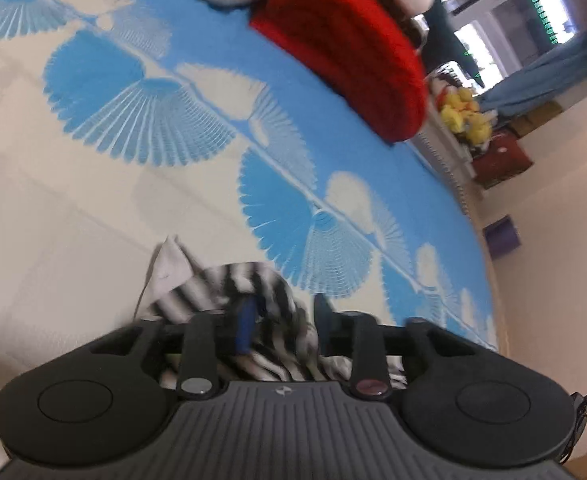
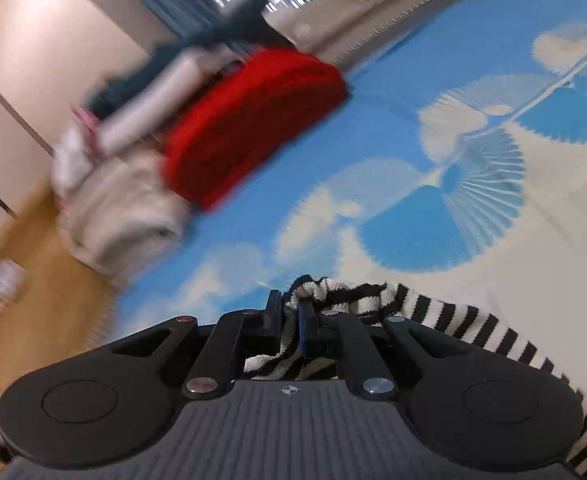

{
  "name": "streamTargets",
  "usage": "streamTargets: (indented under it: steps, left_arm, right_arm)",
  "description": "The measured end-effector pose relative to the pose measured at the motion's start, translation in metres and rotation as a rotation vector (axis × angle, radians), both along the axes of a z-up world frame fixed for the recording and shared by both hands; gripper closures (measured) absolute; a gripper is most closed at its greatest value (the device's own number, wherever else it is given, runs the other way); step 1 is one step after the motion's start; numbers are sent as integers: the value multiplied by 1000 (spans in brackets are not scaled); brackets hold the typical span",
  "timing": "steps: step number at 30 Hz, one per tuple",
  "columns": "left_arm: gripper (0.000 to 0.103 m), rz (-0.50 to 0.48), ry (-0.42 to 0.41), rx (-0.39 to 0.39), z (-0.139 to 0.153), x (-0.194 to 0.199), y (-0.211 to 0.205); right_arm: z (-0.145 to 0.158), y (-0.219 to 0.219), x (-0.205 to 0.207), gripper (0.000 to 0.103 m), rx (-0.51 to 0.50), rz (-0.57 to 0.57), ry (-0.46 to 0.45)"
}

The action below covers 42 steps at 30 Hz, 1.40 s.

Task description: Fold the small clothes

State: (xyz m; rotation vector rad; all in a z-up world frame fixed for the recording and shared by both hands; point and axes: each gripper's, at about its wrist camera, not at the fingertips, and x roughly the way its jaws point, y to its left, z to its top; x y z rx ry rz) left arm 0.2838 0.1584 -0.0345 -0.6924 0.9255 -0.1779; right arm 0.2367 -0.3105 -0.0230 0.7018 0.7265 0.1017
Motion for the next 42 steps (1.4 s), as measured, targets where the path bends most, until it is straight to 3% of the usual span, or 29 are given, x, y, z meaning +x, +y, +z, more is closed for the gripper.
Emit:
streamTargets:
  steps: [2,5,9,11,13,16,20,24,26,27,28,29,30,33,36,39,42]
  left_arm:
    - [67,21,-28,11,3,2,4]
    - [55,42,-83,39,11,0,15]
    - [54,-22,-76,106,12,0,12]
    - [53,-74,-62,156,10,1,5]
    - [46,-117,-62,212,6,0,-3]
    - [35,-163,-63,304,2,1,-17]
    - [35,-206,-45,415,-9,8,-31]
    - [37,-232,-42,503,-20,16,-40]
    - [56,-241,-42,534,-25,20,-41]
    - [86,-253,-38,534,-28,22,-41]
    - [99,-258,-37,535,-28,23,-40]
    - [100,-229,-61,554,-24,24,-37]
    - [100,-186,-95,575,-17,23,-34]
    - [100,-67,-201,568,2,21,-19]
    - [100,-69,-193,608,-1,28,-23]
    - [99,-106,-120,624,-19,40,-33]
    - [99,-129,-65,627,-37,52,-37]
  right_arm:
    - [-10,1,10,92,-16,-8,59]
    - [-3,-8,9,84,-7,-51,13]
    - [2,-34,6,81,55,-111,-14]
    - [5,-44,2,54,18,-140,-7]
    - [5,-53,5,44,6,-143,-1]
    - [2,-60,3,45,-6,-108,18]
    - [-6,-48,7,45,-127,21,94]
    - [-15,-20,10,46,-312,165,146]
    - [-18,-9,11,47,-408,189,147]
    - [-21,-7,13,49,-433,189,150]
    - [-23,-5,16,59,-455,185,157]
    - [-24,-5,19,88,-454,182,158]
    - [-24,-6,22,98,-439,171,150]
    - [-1,-10,22,98,-402,69,13]
    - [12,-2,21,98,-436,37,-106]
    - [0,13,35,98,-531,36,-41]
    - [-24,15,53,97,-546,36,78]
